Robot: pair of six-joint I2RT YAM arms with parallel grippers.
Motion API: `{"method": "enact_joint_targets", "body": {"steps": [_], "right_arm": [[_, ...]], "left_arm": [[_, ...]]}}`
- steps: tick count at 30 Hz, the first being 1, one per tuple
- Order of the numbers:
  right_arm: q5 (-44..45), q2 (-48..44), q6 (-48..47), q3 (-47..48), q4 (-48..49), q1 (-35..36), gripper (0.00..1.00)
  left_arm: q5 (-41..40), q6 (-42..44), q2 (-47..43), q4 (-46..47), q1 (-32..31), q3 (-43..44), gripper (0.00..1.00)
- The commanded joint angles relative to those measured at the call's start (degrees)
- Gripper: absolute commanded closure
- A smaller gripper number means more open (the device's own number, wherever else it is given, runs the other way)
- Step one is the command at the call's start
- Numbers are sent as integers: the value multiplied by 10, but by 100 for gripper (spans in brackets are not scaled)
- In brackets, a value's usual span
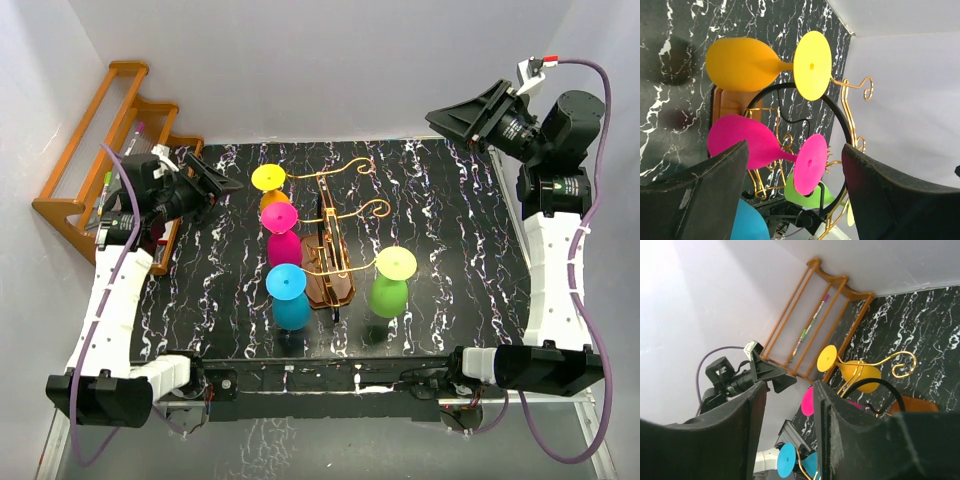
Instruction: Take the wine glass off the wine glass rack
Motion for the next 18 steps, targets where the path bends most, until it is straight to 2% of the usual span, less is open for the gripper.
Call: {"method": "enact_joint_targets", "body": {"steps": [1, 5, 10, 18], "right_arm": [[23, -17, -58, 31, -54, 2, 53], [23, -19, -59, 40, -59, 2, 44], [27, 7, -94, 86, -139, 2, 46], [19, 5, -94, 89, -148, 2, 49]], "left_arm": [[-21, 33, -15, -54, 4, 15, 27], [-14, 27, 0, -40, 3, 26, 26], [17, 1, 32, -6, 4, 29, 26], [31, -12, 54, 31, 4, 21, 26]]}}
